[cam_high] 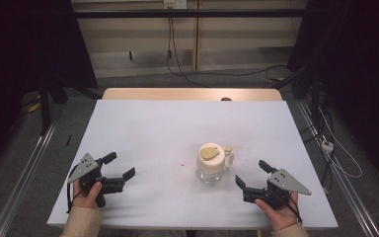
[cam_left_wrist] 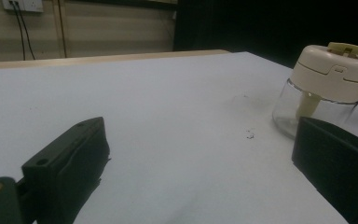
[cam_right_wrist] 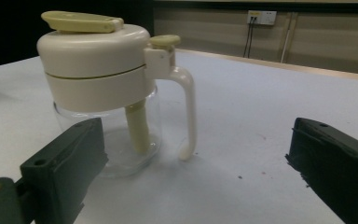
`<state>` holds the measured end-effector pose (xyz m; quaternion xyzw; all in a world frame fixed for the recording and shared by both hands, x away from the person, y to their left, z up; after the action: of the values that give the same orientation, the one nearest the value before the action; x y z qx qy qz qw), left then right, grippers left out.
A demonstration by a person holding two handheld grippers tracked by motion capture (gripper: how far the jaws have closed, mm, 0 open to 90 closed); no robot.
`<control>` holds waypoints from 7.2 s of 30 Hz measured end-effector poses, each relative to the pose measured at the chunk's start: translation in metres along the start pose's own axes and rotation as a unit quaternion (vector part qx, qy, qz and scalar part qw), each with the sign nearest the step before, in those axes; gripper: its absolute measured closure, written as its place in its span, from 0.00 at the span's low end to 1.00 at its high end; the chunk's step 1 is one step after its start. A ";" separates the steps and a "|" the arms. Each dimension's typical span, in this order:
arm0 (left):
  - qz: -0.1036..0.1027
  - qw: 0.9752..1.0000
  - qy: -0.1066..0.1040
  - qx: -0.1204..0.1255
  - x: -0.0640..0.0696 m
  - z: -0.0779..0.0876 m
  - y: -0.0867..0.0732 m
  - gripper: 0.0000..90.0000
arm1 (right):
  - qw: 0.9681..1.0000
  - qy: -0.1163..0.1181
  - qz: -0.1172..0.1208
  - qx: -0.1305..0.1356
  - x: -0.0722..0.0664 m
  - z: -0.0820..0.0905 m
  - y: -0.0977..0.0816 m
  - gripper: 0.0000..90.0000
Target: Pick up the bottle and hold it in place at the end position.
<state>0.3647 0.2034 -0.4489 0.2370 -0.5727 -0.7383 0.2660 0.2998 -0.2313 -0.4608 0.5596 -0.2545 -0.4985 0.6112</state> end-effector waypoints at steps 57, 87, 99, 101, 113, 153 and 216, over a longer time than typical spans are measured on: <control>-0.011 1.000 -0.004 -0.012 0.001 0.002 -0.005 0.04 | 0.999 -0.002 -0.021 -0.039 -0.069 -0.077 -0.005 0.06; -0.011 1.000 -0.009 -0.014 0.002 -0.001 -0.005 0.04 | 0.998 -0.023 -0.044 -0.031 -0.072 -0.097 -0.003 0.05; -0.021 1.000 -0.013 -0.016 0.003 -0.001 -0.005 0.04 | 0.998 -0.027 -0.044 -0.033 -0.073 -0.098 -0.003 0.06; -0.021 1.000 -0.012 -0.017 0.003 0.000 -0.005 0.04 | 0.998 -0.028 -0.044 -0.033 -0.073 -0.097 -0.003 0.06; -0.021 1.000 -0.013 -0.017 0.003 -0.001 -0.005 0.04 | 0.998 -0.033 -0.047 -0.027 -0.073 -0.100 -0.003 0.06; -0.020 1.000 -0.011 -0.008 0.000 -0.001 -0.003 0.04 | 0.999 0.000 -0.037 -0.006 -0.077 -0.117 0.019 0.07; -0.018 1.000 -0.018 0.000 0.002 0.000 -0.002 0.04 | 0.999 -0.001 -0.040 -0.017 -0.070 -0.190 0.039 0.07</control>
<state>0.3634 0.2024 -0.4510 0.2337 -0.5730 -0.7472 0.2424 0.4509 -0.0916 -0.4530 0.5580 -0.2241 -0.5273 0.6003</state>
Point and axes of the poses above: each handheld gripper's, and its own axes: z roughly backward along the jaws, y roughly out of its top, x roughly to its right, the point moved 5 cm from there along -z, roughly forward along the jaws, and after that the axes turned 12 degrees about -z, right-handed, at the moved point
